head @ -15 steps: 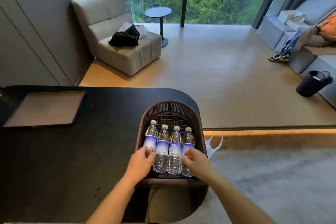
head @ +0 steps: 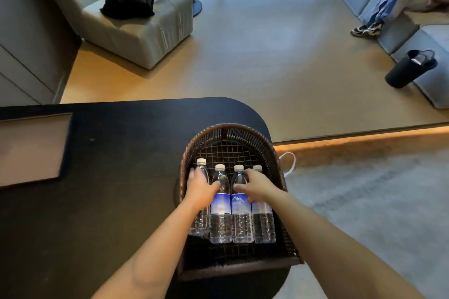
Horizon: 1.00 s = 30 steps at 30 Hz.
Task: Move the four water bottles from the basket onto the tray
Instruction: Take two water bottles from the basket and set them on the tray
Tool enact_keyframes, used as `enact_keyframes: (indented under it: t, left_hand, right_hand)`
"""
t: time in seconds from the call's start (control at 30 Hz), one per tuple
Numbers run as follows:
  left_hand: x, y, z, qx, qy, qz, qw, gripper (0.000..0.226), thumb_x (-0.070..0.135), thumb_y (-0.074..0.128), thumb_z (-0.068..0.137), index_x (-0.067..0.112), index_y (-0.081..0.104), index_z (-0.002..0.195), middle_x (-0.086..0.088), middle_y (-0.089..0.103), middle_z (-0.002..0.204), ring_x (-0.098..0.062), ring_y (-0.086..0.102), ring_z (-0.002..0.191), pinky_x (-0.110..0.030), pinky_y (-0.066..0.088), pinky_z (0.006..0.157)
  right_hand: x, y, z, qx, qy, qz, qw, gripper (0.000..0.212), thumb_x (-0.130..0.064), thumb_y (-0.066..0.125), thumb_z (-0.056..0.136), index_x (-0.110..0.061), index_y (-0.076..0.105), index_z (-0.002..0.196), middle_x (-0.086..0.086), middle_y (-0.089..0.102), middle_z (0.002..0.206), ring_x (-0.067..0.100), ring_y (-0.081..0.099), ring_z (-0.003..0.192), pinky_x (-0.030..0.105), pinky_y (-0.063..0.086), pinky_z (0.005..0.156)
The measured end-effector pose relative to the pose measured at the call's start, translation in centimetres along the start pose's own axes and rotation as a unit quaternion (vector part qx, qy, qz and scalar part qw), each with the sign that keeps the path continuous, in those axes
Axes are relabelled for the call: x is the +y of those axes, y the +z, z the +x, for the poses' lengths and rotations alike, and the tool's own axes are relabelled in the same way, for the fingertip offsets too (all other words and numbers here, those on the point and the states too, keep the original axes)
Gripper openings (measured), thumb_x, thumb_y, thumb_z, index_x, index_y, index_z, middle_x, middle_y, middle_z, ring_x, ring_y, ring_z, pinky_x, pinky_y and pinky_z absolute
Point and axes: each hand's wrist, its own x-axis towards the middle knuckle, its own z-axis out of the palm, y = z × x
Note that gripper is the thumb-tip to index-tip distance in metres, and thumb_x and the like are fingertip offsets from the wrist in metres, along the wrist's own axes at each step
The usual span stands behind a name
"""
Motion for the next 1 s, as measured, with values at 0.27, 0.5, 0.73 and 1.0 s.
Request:
enact_keyframes:
  t: [0.27,0.5,0.73,1.0]
  left_hand:
    - [0.1,0.7,3.7,0.011,-0.059,0.074,0.996,0.082,0.023,0.065,0.098,-0.003,0.017,0.159,-0.022,0.035,0.160,-0.036,0.037,0.146,-0.043,0.032,0.119]
    - [1.0,1.3,2.9,0.070,-0.015,0.181,0.981,0.062,0.025,0.071,0.094,0.002,0.044,0.144,-0.016,0.055,0.138,-0.032,0.054,0.128,-0.045,0.047,0.107]
    - [0.2,0.4,-0.5,0.110,0.087,0.089,0.986,0.055,0.017,0.084,0.077,0.014,0.054,0.123,-0.004,0.054,0.118,-0.023,0.053,0.117,-0.034,0.048,0.097]
    - [-3.7,-0.5,-6.5,0.089,0.180,0.016,0.980,0.071,0.034,0.086,0.077,0.037,0.049,0.138,0.015,0.046,0.118,-0.001,0.051,0.102,-0.016,0.040,0.078]
  right_hand:
    - [0.0,-0.7,2.5,-0.034,0.041,-0.058,0.997,0.049,-0.038,0.090,0.076,-0.017,0.056,0.105,0.007,0.061,0.101,0.019,0.076,0.060,0.037,0.065,0.057]
    - [0.6,-0.4,0.6,0.035,0.007,0.025,0.999,0.051,-0.038,0.096,0.068,-0.031,0.056,0.099,-0.015,0.058,0.092,0.002,0.059,0.078,0.021,0.049,0.064]
    - [0.3,0.2,-3.4,0.077,-0.035,0.080,0.993,0.050,-0.027,0.096,0.067,-0.013,0.066,0.104,0.003,0.063,0.103,0.018,0.064,0.094,0.034,0.056,0.083]
    - [1.8,3.6,-9.4,0.060,-0.090,0.171,0.979,0.080,-0.025,0.079,0.091,-0.033,0.027,0.151,-0.004,0.050,0.151,0.007,0.049,0.135,0.024,0.043,0.101]
